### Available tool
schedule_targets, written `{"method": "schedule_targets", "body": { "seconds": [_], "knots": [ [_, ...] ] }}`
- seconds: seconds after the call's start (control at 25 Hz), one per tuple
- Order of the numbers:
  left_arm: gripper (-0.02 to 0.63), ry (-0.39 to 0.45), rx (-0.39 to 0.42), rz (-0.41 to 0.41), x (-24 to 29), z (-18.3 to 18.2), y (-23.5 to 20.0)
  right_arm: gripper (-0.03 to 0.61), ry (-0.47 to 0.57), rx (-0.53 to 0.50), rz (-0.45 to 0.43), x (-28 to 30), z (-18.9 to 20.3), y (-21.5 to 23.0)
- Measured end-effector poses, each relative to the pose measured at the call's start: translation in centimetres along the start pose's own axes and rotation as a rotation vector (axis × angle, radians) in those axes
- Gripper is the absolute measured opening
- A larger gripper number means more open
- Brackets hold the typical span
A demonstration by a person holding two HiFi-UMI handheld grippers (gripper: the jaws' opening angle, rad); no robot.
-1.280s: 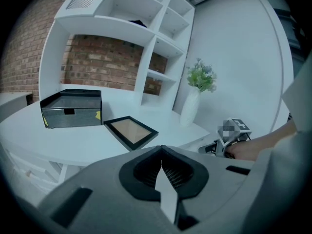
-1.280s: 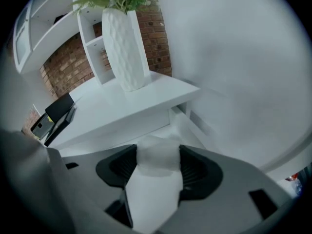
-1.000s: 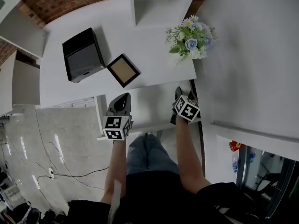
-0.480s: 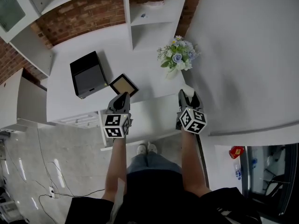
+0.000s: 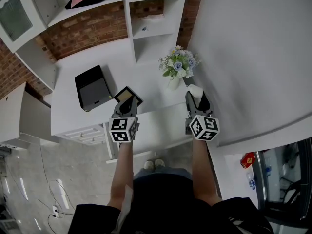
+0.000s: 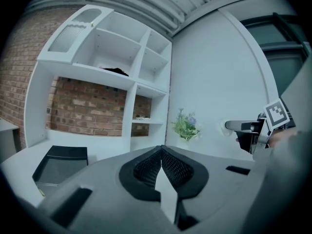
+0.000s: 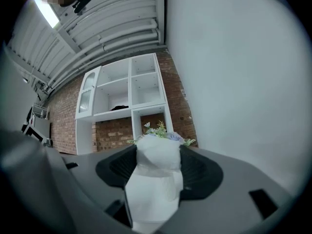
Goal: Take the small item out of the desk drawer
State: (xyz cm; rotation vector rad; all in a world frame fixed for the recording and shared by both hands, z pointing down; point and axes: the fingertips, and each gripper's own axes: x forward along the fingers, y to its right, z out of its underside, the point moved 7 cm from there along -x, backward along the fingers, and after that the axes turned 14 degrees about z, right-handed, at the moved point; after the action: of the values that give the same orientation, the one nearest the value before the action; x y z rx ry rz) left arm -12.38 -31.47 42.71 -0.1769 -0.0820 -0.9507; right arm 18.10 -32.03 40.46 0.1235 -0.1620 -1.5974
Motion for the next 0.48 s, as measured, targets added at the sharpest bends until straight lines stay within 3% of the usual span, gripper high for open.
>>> {"method": "schedule_targets", "body": {
  "seconds": [0.48],
  "knots": [
    [0.009,0.001,0.0,-0.017,-1.1,-0.1,-0.1,0.264,0.002,-0.033,-0.014,-0.3,-0.3,-0.8]
  ]
}}
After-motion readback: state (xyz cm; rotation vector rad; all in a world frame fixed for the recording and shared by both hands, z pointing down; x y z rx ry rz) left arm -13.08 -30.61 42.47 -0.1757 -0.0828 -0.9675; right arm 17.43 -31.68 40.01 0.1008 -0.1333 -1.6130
